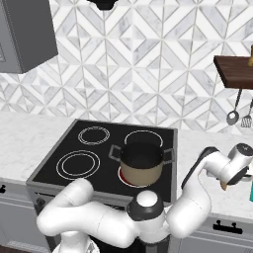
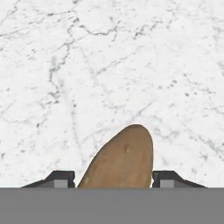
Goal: Put the corn and sweet potato in the pot. Retrieve the spatula and lightly stir the vegetables in the pot.
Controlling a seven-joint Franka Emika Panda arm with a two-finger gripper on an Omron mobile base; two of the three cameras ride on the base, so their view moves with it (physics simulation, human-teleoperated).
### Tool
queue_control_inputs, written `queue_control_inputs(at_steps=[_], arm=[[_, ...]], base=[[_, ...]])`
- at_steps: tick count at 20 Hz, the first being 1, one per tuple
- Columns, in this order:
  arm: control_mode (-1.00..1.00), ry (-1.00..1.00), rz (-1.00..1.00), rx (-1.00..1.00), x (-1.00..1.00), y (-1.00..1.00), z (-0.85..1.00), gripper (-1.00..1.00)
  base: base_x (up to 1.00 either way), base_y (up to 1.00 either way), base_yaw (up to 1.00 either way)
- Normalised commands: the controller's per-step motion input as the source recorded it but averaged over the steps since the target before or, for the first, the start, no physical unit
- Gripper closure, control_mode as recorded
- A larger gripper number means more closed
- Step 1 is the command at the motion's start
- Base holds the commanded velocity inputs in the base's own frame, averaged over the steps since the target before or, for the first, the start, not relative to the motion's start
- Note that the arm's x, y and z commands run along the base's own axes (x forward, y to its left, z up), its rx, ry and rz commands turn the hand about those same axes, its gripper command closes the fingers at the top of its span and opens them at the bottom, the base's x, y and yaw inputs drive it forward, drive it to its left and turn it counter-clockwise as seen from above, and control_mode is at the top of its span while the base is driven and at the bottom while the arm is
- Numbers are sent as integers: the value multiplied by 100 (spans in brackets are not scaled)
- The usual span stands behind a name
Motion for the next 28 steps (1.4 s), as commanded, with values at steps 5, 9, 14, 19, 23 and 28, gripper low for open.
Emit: queue_control_inputs(at_steps=[5, 9, 14, 19, 23, 28], arm=[[-100, -12, 0, -1, -51, 20, -27, 100], [-100, -25, 0, -2, -95, 23, 45, 100], [-100, -29, 0, -1, -80, 91, 81, 100], [-100, -8, 0, -7, -34, 100, 80, 100], [-100, 13, 0, -13, -4, 100, 95, 100], [-100, 22, 0, -8, 0, 100, 70, 100]], base=[[0, 0, 0], [0, 0, 0], [0, 0, 0], [0, 0, 0], [0, 0, 0], [0, 0, 0]])
